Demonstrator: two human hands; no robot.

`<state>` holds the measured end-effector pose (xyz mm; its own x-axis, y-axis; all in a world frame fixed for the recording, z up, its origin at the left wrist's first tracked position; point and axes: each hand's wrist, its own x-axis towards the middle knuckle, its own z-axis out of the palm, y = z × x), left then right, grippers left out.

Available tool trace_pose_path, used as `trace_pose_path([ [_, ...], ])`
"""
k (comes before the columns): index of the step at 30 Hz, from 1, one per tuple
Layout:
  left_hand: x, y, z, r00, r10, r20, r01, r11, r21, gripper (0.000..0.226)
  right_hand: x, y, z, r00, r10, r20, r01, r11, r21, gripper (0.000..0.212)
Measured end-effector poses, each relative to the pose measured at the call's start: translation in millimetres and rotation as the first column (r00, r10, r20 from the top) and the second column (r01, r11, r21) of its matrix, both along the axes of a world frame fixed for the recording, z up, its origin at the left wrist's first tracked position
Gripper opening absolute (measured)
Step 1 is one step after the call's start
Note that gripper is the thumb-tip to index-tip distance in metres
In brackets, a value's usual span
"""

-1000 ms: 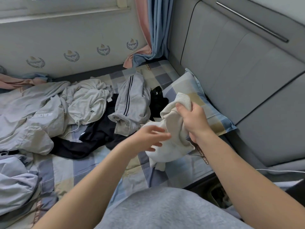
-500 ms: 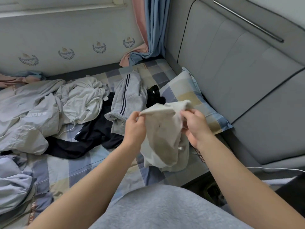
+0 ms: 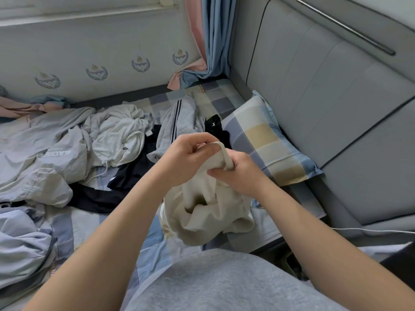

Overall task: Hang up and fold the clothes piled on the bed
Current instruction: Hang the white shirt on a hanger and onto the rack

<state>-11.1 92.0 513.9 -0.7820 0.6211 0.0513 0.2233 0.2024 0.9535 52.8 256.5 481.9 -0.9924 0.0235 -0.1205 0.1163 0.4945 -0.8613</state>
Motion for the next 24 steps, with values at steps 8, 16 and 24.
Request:
trace_pose_path([
  [8,-18,-23,-9,0.941,0.285,-0.182,-0.284,0.958,0.033,0.016,-1,28,-55,0.952,-0.214,0.219,0.083,0.868,0.490,0.018],
  [16,-29,-33,-62,0.811,0.583,0.047,-0.581,0.812,-0.053,0.014,-5,32,-42,0.923,-0.339,0.185,0.342,0.939,0.012,0.033],
  [24,21,-3,-83,0.954,0.064,0.293,0.021,0.961,-0.275,0.044,-10,21,-4,0.777,-0.595,0.207,0.625,0.688,-0.369,0.013],
])
